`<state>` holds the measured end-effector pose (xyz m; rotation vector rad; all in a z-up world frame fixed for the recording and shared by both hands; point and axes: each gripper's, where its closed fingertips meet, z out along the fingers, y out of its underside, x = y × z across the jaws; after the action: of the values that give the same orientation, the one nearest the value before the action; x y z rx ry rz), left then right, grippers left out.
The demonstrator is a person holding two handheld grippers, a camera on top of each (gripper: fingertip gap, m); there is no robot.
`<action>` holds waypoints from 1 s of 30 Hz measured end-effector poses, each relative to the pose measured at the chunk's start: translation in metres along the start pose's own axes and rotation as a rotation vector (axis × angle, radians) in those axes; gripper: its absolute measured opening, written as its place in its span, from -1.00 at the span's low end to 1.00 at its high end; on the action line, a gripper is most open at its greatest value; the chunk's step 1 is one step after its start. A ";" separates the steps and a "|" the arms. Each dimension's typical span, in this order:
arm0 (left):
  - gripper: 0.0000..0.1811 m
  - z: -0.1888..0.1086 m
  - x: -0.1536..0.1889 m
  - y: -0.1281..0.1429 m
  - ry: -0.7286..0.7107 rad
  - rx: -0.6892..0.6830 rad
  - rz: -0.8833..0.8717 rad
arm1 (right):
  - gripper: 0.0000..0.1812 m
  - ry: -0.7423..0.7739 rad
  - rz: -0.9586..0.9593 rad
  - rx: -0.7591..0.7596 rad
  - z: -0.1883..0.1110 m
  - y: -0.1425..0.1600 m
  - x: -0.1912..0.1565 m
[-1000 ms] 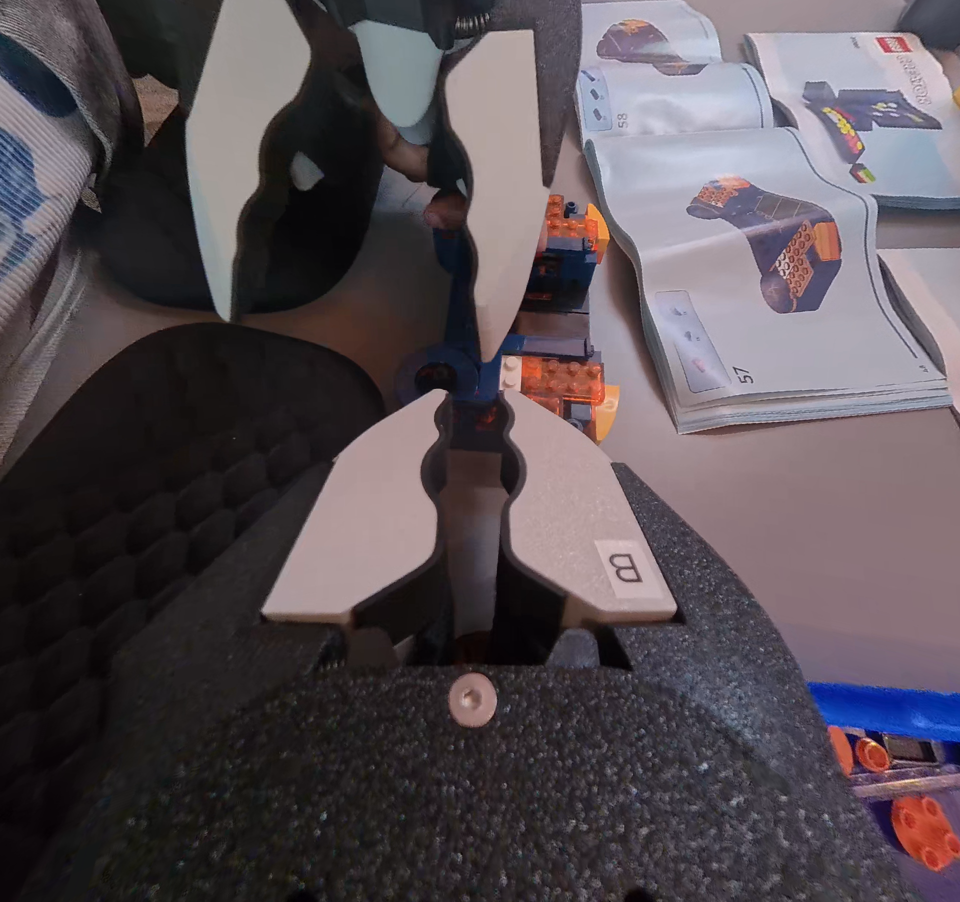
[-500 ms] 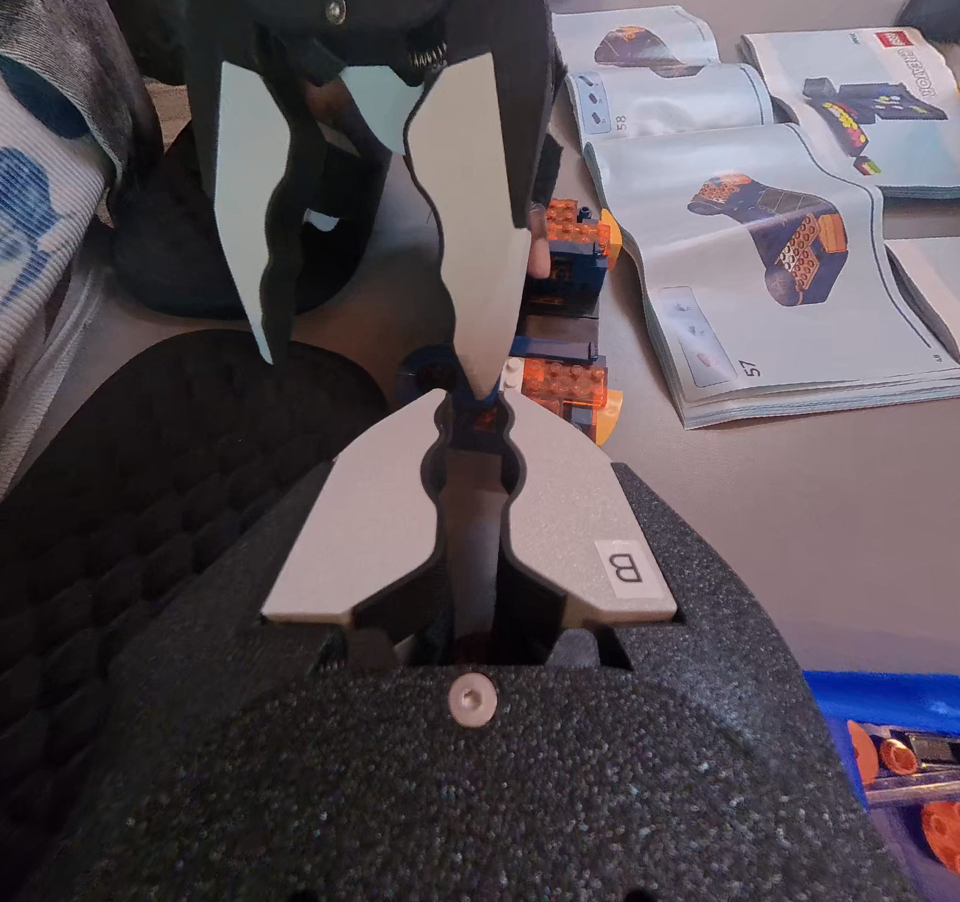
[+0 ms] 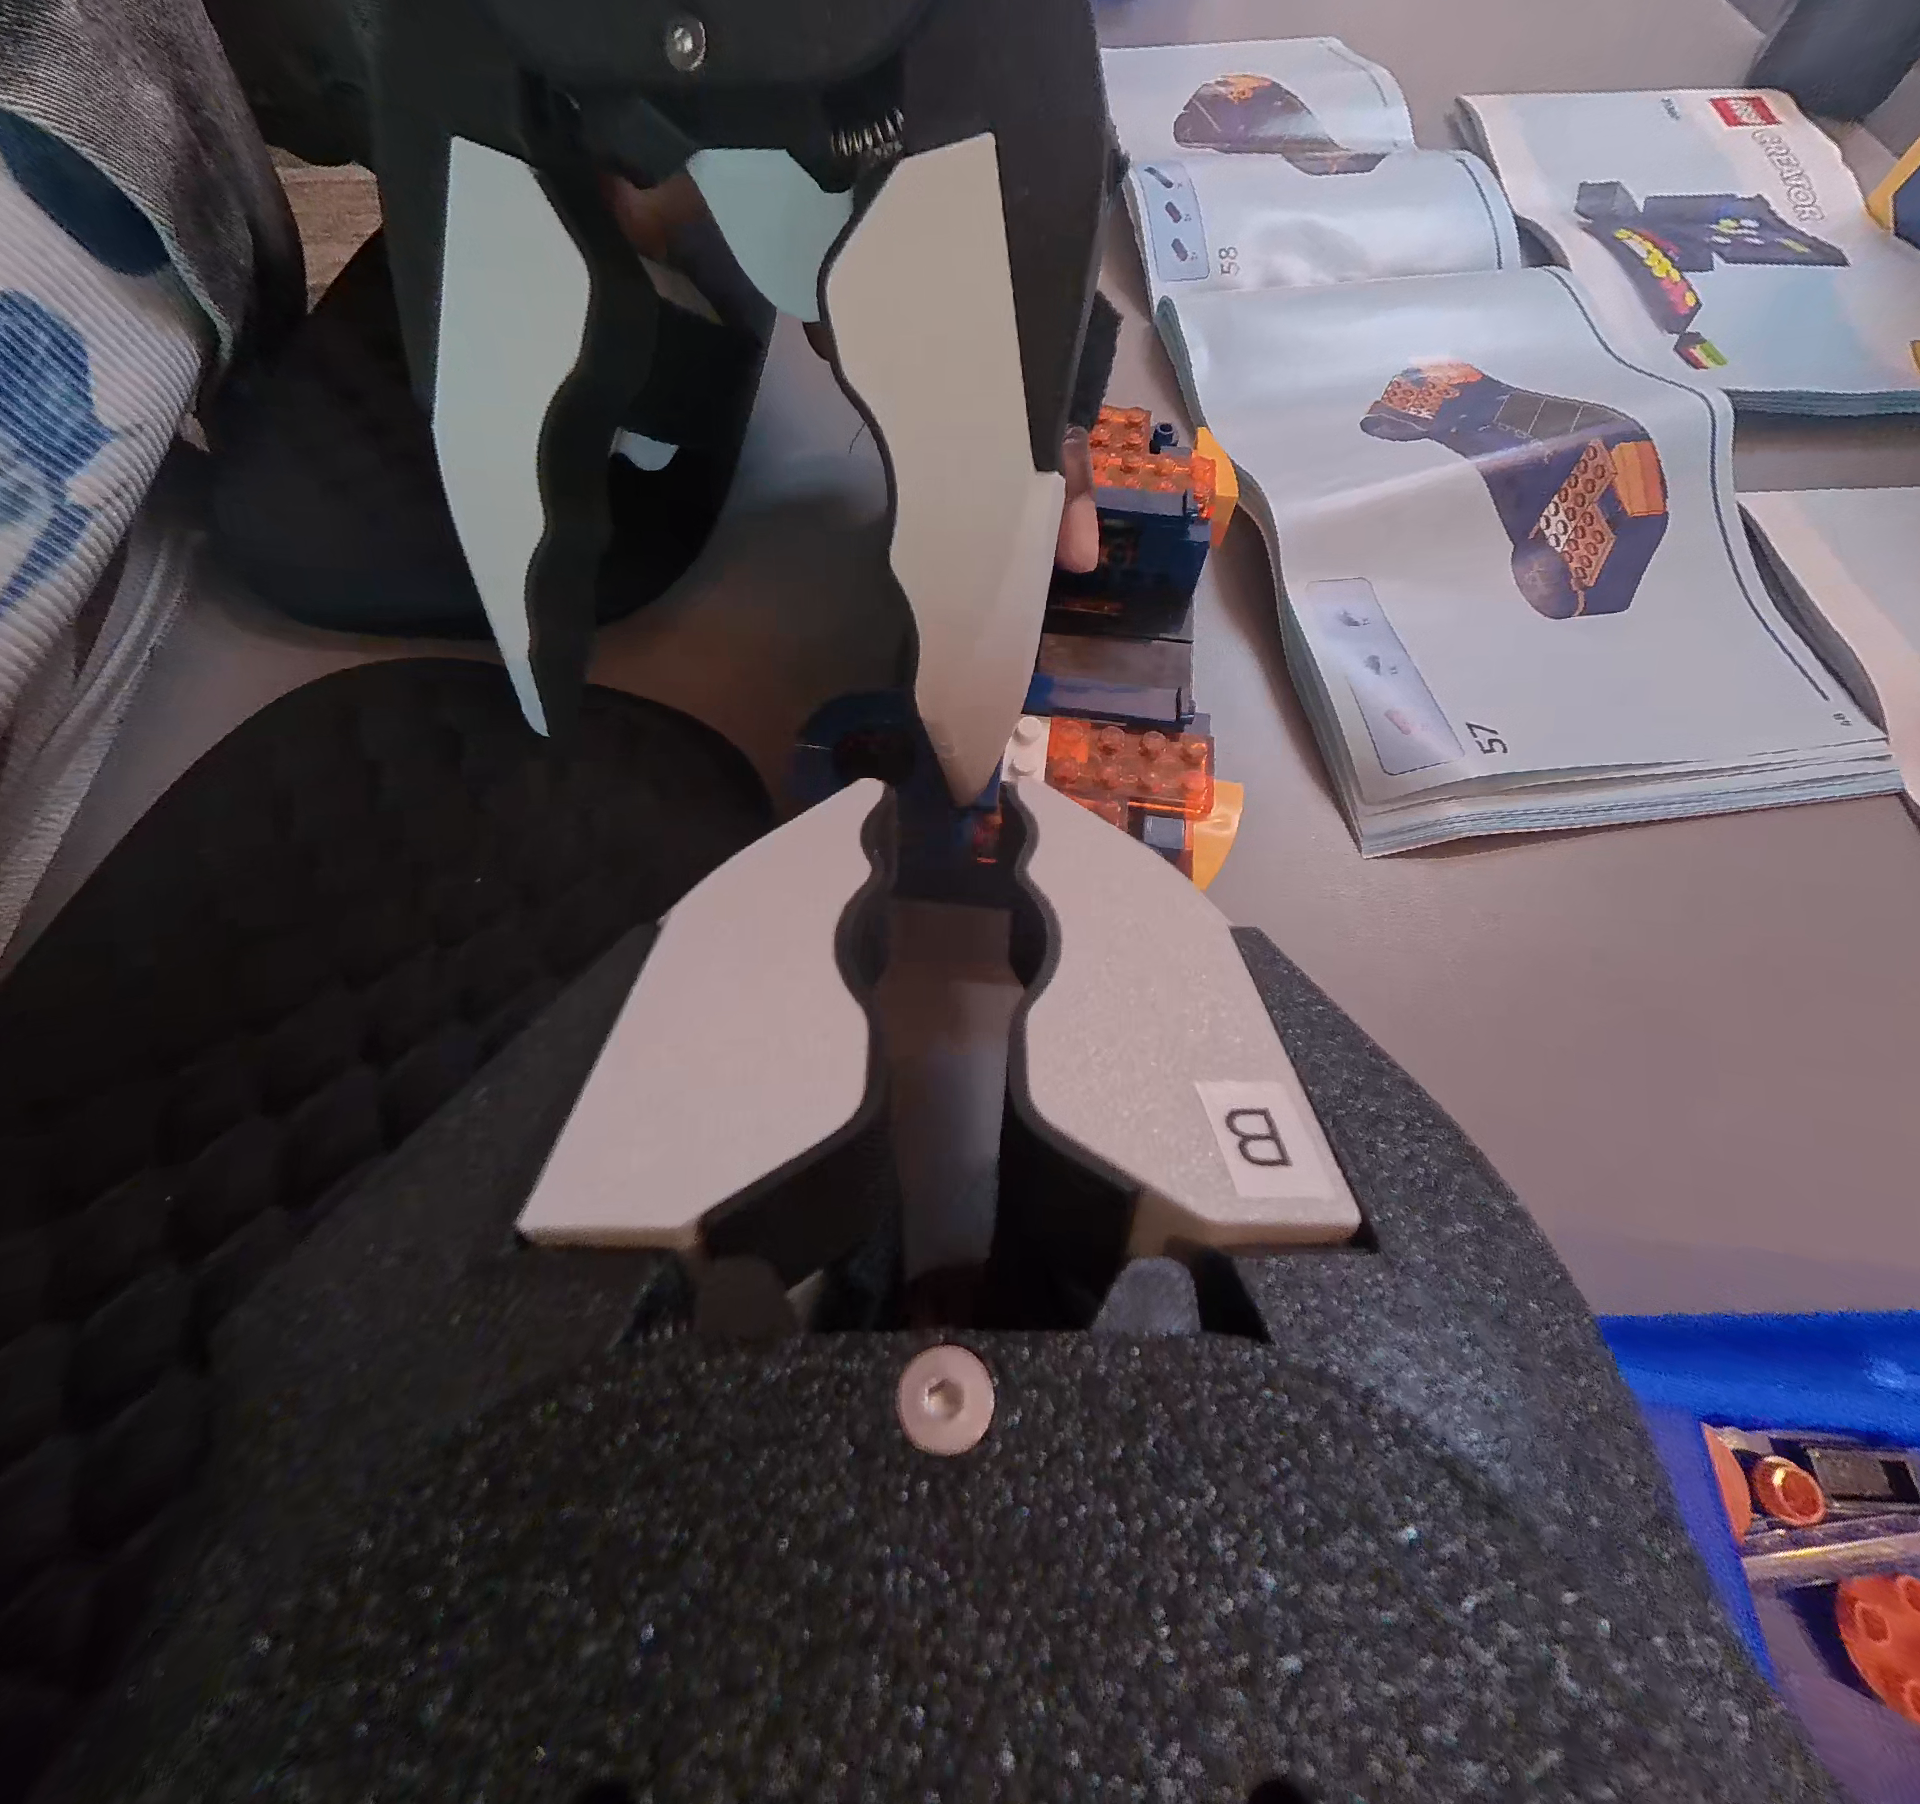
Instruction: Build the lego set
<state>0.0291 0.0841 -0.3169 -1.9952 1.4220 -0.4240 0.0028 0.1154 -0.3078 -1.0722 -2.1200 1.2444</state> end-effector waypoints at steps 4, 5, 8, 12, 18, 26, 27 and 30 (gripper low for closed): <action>-0.10 0.000 0.000 0.000 -0.002 0.008 -0.004 | -0.78 0.000 0.004 0.003 -0.001 0.000 0.001; -0.10 0.000 0.000 0.000 -0.002 0.009 -0.004 | -0.78 0.002 0.002 0.005 -0.001 0.000 0.001; -0.12 0.000 0.000 -0.001 -0.004 0.012 -0.012 | -0.78 0.028 0.024 0.012 -0.011 -0.002 0.003; -0.23 -0.011 -0.007 -0.006 -0.071 0.071 -0.064 | -0.93 0.073 0.063 -0.096 -0.031 0.013 -0.002; -0.44 -0.035 -0.019 -0.008 -0.246 0.184 -0.184 | -0.86 0.181 0.078 -0.282 -0.050 0.045 -0.009; -0.55 -0.036 -0.015 -0.013 -0.325 0.247 -0.257 | -0.78 0.219 0.046 -0.263 -0.031 0.046 -0.003; -0.56 -0.037 -0.013 -0.016 -0.323 0.257 -0.249 | -0.79 0.206 0.021 -0.279 -0.028 0.048 -0.003; -0.56 -0.038 -0.007 -0.022 -0.325 0.275 -0.220 | -0.90 0.137 0.002 -0.264 -0.023 0.047 -0.006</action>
<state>0.0191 0.0834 -0.2733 -1.8968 0.8997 -0.3490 0.0408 0.1360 -0.3382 -1.2307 -2.2182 0.8796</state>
